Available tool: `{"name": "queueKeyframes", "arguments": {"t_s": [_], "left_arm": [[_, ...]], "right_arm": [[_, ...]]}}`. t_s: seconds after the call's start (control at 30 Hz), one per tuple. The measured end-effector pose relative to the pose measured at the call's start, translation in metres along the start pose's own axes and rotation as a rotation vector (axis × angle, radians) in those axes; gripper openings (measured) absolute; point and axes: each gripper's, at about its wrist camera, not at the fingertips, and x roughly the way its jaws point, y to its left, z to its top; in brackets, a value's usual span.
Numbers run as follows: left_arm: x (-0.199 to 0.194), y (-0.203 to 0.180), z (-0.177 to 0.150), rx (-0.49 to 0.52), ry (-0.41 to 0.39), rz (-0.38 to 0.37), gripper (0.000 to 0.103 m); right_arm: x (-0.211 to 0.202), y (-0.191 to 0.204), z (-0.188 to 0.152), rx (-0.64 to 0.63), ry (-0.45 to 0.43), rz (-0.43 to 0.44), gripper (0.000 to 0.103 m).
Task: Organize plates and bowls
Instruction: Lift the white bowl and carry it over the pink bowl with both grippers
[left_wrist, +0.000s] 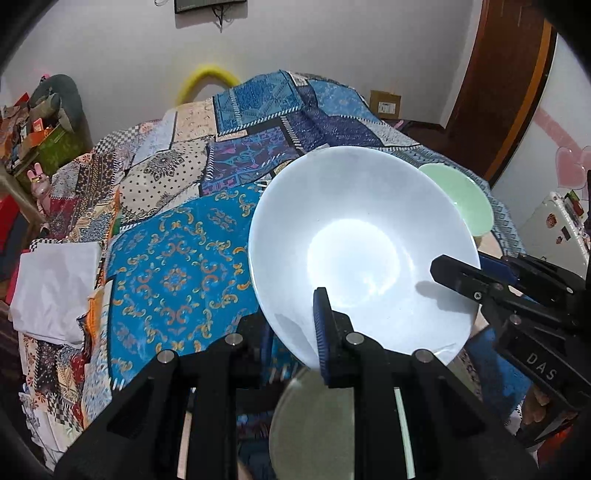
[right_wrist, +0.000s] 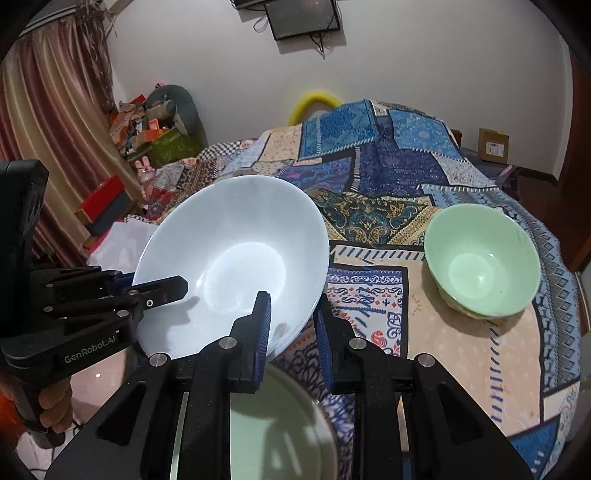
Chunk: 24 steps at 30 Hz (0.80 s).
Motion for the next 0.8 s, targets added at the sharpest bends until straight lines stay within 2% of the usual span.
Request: {"name": "queueKeyframes", "arguments": {"t_s": [0.43,0.8], "left_arm": [[-0.065,0.008,-0.032,-0.028,-0.058,0.020,0.020],[-0.097,0.032,-0.063,-0.071,-0.072,0.049,0.020]], "right_arm": [[-0.033,0.034,-0.008,-0.040,-0.042,0.031,0.021],[-0.039,0.067,-0.021,-0.072,-0.040,0.071,0.021]]}}
